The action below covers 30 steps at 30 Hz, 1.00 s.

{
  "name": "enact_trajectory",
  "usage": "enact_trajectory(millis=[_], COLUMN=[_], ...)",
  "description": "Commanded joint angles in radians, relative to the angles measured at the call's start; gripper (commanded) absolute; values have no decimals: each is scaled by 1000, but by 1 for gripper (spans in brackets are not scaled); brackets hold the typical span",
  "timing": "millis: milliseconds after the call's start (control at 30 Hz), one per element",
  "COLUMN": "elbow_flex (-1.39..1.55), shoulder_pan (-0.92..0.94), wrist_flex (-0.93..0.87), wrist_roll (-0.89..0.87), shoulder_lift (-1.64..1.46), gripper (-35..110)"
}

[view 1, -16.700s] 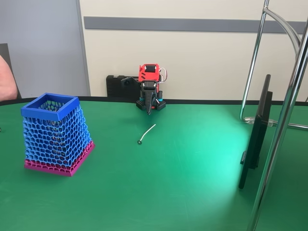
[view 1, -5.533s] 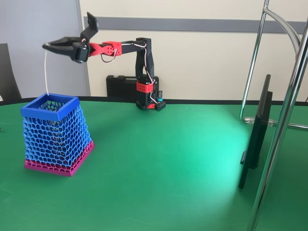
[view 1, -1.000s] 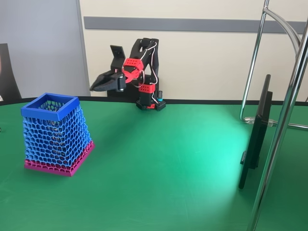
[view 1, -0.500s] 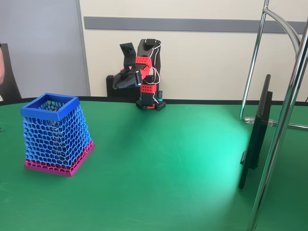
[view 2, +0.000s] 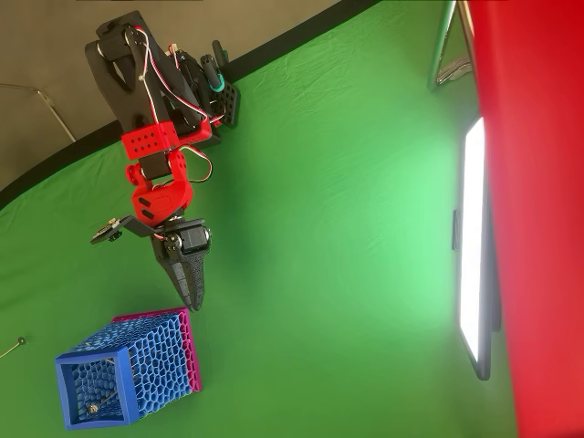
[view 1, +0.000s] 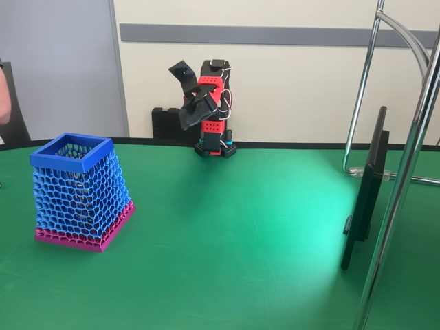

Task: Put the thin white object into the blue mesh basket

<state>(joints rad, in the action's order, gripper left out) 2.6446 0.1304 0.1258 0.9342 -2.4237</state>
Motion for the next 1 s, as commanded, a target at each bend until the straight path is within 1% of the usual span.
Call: enact_trajectory(millis=[0, 167, 267, 333, 600, 700, 767, 833, 967], elbow_flex=[21, 94, 120, 169, 316, 387, 408, 410, 437], shoulder_pan=[-37, -75, -92, -101, -149, -150, -137, -133, -155], wrist_flex=[-49, -74, -133, -143, -416, -445, -460, -512, -620], wrist_roll=[-66, -225, -353, -423, -561, -606, -666, -732, -805], shoulder_lift=[-92, -219, -296, -359, -618, -689, -727, -756, -847], gripper=[10, 9, 8, 7, 3, 3, 2, 0, 0])
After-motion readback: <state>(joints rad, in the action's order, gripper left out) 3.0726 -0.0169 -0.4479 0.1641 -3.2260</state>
